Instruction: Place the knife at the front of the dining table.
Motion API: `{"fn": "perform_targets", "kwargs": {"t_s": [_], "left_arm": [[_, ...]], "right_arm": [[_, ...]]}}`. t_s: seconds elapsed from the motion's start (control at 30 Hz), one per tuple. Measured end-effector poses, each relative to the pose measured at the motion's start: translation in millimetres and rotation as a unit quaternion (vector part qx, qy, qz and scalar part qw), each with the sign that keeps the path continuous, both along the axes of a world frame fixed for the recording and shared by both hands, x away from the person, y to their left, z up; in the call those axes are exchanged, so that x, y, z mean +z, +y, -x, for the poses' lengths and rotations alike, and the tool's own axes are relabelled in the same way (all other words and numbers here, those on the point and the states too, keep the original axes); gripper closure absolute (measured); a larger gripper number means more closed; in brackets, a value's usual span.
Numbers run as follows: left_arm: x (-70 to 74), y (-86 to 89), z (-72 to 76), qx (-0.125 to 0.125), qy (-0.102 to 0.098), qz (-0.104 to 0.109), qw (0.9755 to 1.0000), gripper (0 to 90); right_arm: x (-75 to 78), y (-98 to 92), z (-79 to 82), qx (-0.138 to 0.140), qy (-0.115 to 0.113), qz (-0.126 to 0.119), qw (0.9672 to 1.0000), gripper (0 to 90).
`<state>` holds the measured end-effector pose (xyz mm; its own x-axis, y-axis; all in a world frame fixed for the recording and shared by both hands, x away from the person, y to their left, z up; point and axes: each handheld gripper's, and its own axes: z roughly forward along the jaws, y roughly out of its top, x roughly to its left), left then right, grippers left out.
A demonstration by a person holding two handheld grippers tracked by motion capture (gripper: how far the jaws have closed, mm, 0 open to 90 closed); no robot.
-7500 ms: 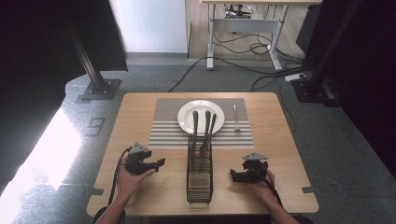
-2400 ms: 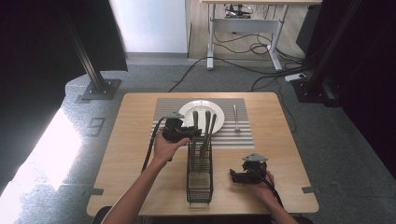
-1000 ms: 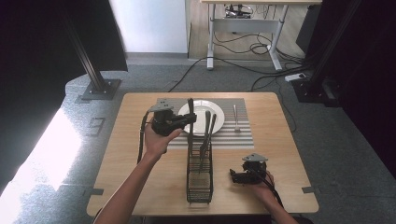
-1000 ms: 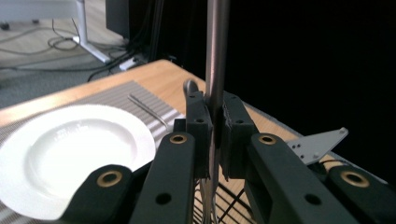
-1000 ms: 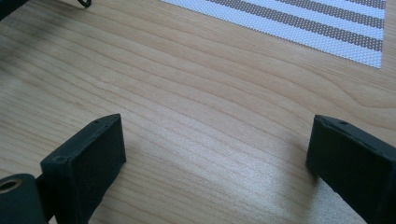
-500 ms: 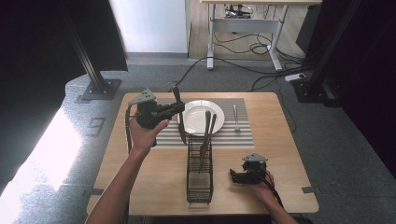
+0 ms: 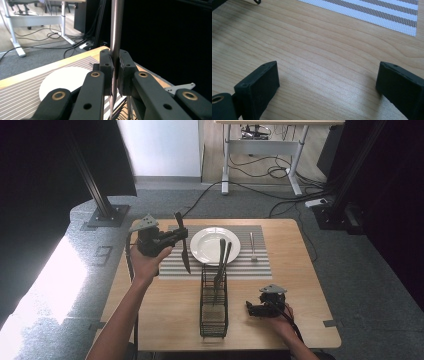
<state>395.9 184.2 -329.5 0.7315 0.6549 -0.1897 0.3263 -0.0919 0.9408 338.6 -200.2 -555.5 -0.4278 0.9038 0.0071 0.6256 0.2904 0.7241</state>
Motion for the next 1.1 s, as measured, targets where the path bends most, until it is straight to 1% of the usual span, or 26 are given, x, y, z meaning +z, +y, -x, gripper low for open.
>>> {"fn": "perform_targets", "kwargs": {"t_s": [0.03, 0.1, 0.2, 0.43, 0.57, 0.8, 0.9, 1.0, 1.1], "left_arm": [[-2.7, 1.3, -0.1, 0.003, 0.0, -0.005, 1.0, 83.7], [-4.2, 1.9, -0.3, 0.004, 0.001, -0.008, 1.0, 83.7], [-9.3, 4.0, -2.4, 0.009, 0.007, -0.008, 0.9999, 83.6], [-22.4, 11.7, -13.2, 0.029, 0.032, -0.017, 0.9989, 83.5], [-25.6, 12.9, -14.9, 0.033, 0.036, -0.021, 0.9986, 83.5], [-36.2, 14.8, -20.3, 0.042, 0.048, -0.029, 0.9976, 83.5], [-40.3, 14.8, -22.6, 0.044, 0.052, -0.037, 0.997, 83.5], [-43.8, 14.6, -25.1, 0.045, 0.056, -0.038, 0.9967, 83.5], [-46.6, 13.9, -26.8, 0.047, 0.059, -0.044, 0.9962, 83.5]], "right_arm": [[0.0, 0.1, 0.0, -0.001, 0.0, -0.001, 1.0, 4.9], [0.0, 0.0, -0.1, 0.0, -0.001, 0.0, 1.0, 5.0], [0.0, 0.0, -0.1, 0.0, -0.001, 0.0, 1.0, 5.0], [0.0, 0.0, -0.1, 0.0, -0.001, 0.0, 1.0, 5.0], [-0.1, 0.0, -0.2, 0.0, -0.001, 0.0, 1.0, 4.9], [-0.2, 0.3, -0.3, -0.001, -0.001, -0.001, 1.0, 5.0], [-0.2, 0.4, -0.4, 0.0, -0.001, -0.001, 1.0, 5.0], [-0.2, 0.4, -0.4, 0.0, -0.001, -0.001, 1.0, 5.0], [-0.2, 0.4, -0.4, 0.0, -0.001, -0.001, 1.0, 5.0]]}}
